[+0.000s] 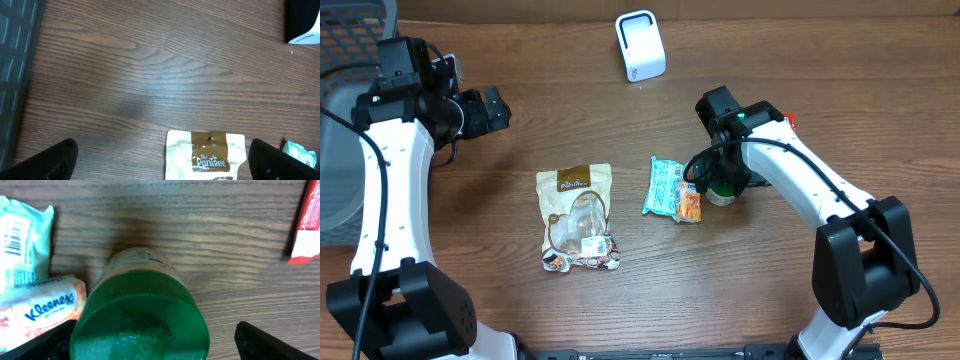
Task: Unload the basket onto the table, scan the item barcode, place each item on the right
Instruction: 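Lift the green-lid jar with the right gripper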
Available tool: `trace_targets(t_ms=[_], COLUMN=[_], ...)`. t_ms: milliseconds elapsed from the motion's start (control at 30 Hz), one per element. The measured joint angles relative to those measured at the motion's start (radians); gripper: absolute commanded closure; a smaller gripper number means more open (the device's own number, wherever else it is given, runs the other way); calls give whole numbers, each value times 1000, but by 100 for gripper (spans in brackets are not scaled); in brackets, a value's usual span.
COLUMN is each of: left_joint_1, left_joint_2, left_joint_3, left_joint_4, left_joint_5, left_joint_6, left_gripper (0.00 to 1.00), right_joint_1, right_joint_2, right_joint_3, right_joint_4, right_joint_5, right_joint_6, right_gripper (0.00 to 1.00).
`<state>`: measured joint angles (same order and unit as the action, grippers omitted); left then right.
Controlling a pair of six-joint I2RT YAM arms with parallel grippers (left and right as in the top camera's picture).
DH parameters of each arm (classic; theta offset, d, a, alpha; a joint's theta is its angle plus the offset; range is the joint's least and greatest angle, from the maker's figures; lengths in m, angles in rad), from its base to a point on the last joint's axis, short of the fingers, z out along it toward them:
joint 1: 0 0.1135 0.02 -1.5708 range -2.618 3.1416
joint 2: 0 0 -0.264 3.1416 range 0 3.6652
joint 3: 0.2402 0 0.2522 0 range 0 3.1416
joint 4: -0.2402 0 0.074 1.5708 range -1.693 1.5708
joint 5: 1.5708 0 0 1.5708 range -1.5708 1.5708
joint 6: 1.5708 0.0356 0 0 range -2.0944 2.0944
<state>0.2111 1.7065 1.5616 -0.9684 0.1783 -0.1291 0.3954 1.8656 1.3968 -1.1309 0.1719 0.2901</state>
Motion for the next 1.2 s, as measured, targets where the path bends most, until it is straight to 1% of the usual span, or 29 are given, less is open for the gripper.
trace_targets(t_ms=[400,833,933,1133,1200], left_joint_1=[0,0,0,0,0], left_joint_2=[0,0,0,0,0], left_joint_3=[0,0,0,0,0], left_joint_4=[0,0,0,0,0], left_joint_5=[0,0,0,0,0], left_joint_6=[0,0,0,0,0], left_gripper=[0,0,0,0,0], right_joint_1=[0,0,0,0,0], right_joint_2=[0,0,0,0,0], right_joint_3=[0,-128,-161,-174,-174], right_joint_4=[23,190,230,242,243], right_joint_5=[-19,-26,-27,-27,-26], right_joint_6=[36,45,37,23,20], right_gripper=[0,1,5,7,10])
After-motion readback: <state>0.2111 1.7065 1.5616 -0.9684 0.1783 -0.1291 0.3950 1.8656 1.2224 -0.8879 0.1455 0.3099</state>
